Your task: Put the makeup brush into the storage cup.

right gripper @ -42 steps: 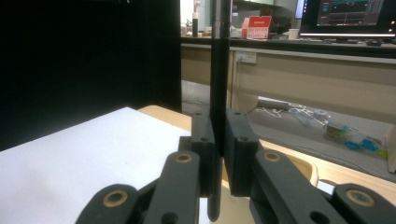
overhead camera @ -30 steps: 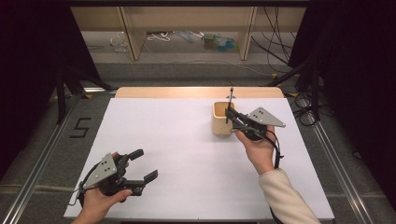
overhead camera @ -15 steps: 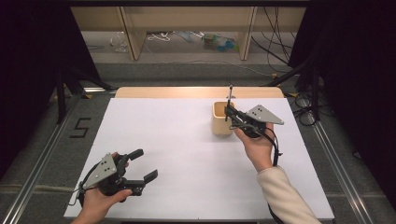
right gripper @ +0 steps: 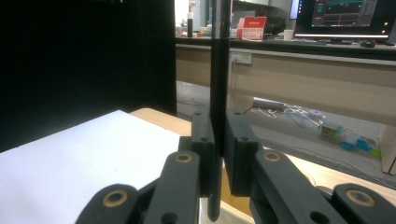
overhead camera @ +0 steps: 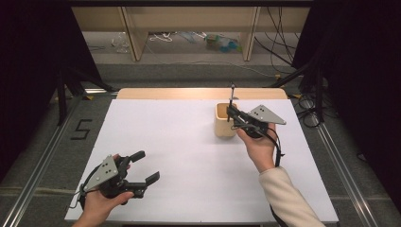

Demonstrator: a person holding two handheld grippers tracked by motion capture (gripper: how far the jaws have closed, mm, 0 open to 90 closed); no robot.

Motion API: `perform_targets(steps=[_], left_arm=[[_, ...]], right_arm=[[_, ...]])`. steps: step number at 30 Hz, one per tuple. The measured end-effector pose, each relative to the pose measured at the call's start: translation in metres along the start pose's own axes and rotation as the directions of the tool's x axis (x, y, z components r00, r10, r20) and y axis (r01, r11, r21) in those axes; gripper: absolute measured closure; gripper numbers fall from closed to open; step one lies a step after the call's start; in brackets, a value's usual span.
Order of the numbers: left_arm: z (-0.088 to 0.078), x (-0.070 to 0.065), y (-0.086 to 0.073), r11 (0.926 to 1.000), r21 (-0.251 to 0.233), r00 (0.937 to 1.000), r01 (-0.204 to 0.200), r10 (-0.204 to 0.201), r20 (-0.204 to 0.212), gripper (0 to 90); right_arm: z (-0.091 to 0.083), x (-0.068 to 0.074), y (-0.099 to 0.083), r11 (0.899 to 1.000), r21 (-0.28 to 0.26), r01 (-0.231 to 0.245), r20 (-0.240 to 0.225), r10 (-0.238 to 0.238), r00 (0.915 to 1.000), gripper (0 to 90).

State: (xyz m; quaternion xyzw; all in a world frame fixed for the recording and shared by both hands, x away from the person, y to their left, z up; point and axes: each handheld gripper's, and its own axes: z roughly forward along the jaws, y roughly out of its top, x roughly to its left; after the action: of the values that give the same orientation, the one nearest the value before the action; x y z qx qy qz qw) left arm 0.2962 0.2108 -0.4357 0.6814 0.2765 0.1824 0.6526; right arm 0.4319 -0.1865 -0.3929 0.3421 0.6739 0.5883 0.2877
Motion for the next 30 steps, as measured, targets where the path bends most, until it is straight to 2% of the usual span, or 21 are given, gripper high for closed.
perform_targets(steps=[5,7,16,18,25,30], left_arm=[[0.0,0.0,0.0,1.0,0.0,1.0,0.0,0.0,0.0,11.7],[0.0001,0.0,-0.0001,1.0,0.0,1.0,0.001,-0.001,0.0,11.7],[0.0003,-0.0003,-0.0002,1.0,0.0,1.0,0.003,-0.003,0.001,11.8],[0.0003,-0.0005,-0.0002,1.0,0.0,1.0,0.004,-0.004,0.001,11.8],[0.0004,-0.0003,-0.0003,1.0,0.001,1.0,0.001,-0.001,0.001,11.8],[0.0006,-0.0006,-0.0004,1.0,0.001,1.0,0.005,-0.005,0.001,11.9]], right_arm=[[0.0019,-0.0012,0.001,1.0,-0.021,-0.001,0.008,0.001,1.0,84.2],[0.0009,-0.0022,0.0023,1.0,-0.003,-0.001,0.004,0.001,1.0,84.2],[0.0028,-0.0053,0.0035,1.0,-0.006,-0.007,0.014,0.007,0.9999,84.2],[0.0044,-0.006,0.0033,1.0,-0.022,-0.007,0.02,0.007,0.9998,84.1],[0.0049,-0.0069,0.0042,1.0,-0.002,0.0,0.022,0.001,0.9998,84.2],[0.0069,-0.0072,0.0041,1.0,-0.014,-0.007,0.023,0.008,0.9997,84.2]])
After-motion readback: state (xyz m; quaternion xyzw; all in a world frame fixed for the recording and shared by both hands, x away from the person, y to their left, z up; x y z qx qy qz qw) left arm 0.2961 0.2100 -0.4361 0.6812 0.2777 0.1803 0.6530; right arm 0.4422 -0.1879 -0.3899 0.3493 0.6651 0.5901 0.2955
